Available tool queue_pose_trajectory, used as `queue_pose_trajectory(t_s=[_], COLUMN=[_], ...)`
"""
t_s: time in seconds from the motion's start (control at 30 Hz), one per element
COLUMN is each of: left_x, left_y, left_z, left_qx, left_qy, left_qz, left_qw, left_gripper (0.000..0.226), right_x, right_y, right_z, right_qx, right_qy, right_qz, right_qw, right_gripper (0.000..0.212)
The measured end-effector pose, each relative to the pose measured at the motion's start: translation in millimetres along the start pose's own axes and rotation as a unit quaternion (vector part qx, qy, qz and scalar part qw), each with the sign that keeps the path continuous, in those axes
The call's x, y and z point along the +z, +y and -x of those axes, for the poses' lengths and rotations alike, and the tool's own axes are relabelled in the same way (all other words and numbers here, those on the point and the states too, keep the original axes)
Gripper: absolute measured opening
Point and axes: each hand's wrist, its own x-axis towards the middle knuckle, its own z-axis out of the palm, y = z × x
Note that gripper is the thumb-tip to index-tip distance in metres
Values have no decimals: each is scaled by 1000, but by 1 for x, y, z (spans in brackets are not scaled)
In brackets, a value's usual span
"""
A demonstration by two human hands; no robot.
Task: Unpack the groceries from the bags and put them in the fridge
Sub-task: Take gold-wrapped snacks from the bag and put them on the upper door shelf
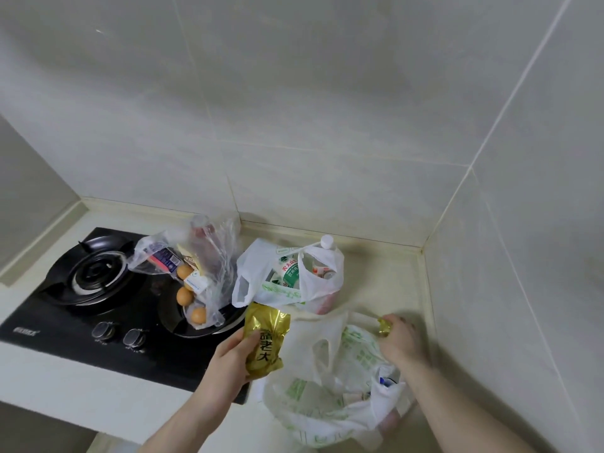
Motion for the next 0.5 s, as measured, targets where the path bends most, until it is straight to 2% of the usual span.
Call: queue_pose_trajectory(t_s=[0.13, 0.2, 0.3, 0.37, 0.5], left_x=[-4, -5, -3, -2, 1], left_y=[0, 0, 3, 5, 9], left_z=[5, 6, 6, 6, 8], left_qx=[-8, -5, 5, 14, 25], left_qy=[5, 0, -5, -14, -23], left_qz=[-13, -18, -16, -12, -16], left_qw=[1000, 1000, 1000, 1000, 999], left_gripper=[32, 36, 35, 32, 36], right_x=[-1, 0, 0, -5, -20], right_y=[6, 9, 16, 15, -10], right_z=[-7, -12, -16, -10, 19], right_qx=[3, 24, 49, 49, 33], right_qy=[3, 10, 29, 69, 154], right_qz=[80, 75, 33, 9, -123], right_qw=[997, 997, 998, 996, 980], right_gripper=[58, 66, 67, 65, 53])
